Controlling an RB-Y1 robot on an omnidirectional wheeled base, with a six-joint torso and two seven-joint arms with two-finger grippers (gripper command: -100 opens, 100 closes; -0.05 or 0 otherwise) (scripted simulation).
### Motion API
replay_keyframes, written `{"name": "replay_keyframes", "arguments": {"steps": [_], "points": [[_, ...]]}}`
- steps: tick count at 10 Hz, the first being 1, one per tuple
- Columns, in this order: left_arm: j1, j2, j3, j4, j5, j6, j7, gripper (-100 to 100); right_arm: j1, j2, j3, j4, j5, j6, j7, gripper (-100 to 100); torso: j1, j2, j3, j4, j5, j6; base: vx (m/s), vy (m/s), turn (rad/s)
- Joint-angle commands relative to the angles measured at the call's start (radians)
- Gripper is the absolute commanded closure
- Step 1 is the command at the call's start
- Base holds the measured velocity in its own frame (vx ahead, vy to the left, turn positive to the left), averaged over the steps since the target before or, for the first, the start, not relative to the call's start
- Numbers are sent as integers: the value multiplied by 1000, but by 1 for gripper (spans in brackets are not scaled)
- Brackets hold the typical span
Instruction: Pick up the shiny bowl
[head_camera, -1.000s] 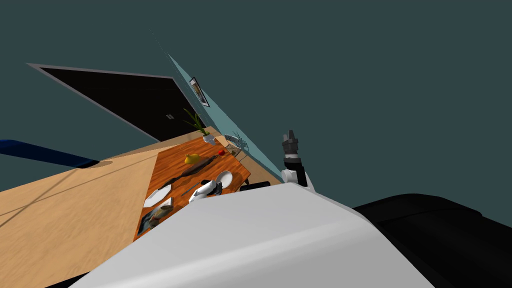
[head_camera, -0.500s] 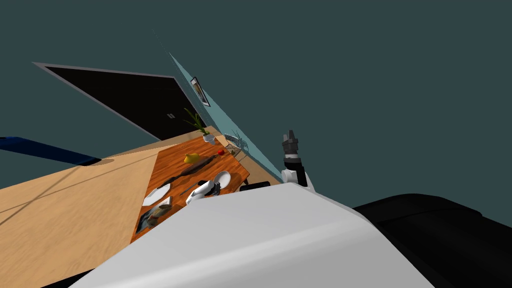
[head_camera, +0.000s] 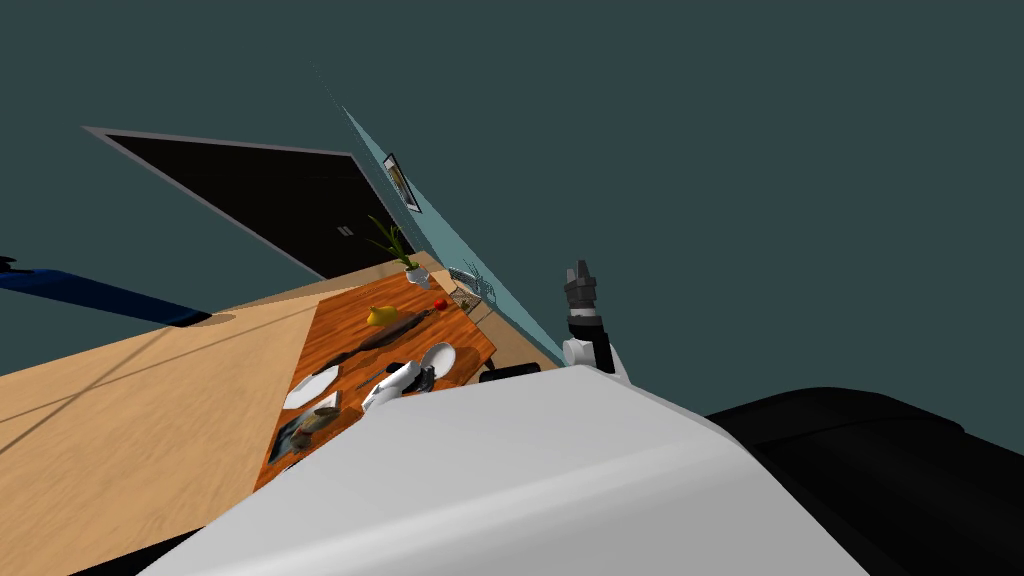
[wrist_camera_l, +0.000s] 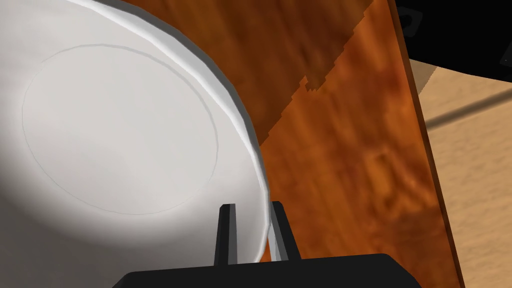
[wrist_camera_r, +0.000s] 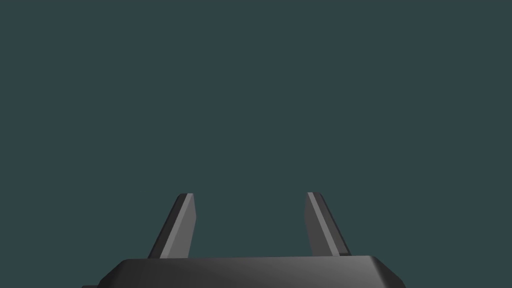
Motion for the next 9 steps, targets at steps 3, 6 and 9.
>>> {"name": "replay_keyframes", "arguments": {"steps": [3,6,9], "points": [[-41,45,59,89,32,-5,-98,100,0,0,0,0,0,0,0,0,0,0,0,0,0,0,10,-52,44],[-62,66,86,134,47,-9,-156,100,0,0,0,0,0,0,0,0,-2,0,0,0,-1,0,7,-59,30],[-102,109,141,211,78,-17,-240,100,0,0,0,0,0,0,0,0,-1,0,0,-1,-1,-1,8,-62,29]]}}
